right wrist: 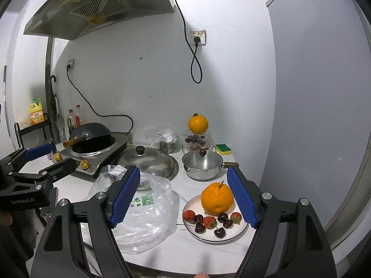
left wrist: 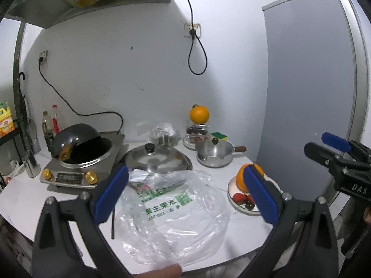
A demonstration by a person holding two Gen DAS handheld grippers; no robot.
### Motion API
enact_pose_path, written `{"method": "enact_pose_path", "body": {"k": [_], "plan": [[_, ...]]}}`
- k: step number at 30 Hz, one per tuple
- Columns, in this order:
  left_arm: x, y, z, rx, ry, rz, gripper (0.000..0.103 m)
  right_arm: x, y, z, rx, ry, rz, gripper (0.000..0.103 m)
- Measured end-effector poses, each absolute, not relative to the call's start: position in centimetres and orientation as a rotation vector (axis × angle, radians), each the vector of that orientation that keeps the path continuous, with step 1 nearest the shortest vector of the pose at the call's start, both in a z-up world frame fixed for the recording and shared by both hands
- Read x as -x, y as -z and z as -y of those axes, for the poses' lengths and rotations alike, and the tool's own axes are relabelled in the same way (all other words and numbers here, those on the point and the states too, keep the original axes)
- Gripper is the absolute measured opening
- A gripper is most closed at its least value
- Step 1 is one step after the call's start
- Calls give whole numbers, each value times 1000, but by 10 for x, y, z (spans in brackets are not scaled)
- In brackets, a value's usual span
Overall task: Organize fruits
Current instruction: 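Withdraw both open grippers away from the plate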
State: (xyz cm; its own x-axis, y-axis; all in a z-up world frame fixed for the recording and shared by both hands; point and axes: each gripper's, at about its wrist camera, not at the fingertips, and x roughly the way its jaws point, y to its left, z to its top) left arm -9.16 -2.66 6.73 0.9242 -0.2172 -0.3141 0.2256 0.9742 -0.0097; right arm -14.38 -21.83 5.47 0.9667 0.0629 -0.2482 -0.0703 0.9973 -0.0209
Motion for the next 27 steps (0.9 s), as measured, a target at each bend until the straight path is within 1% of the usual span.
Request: {"method": "enact_pose_path", "body": {"k": [12, 27], "plan": [[101, -66, 12, -12, 197, -314, 100, 146, -55, 206, 41, -92, -248, 80], [102, -66, 16, -18, 204, -310, 100, 145, -55, 206, 41, -92, -253, 80]]}}
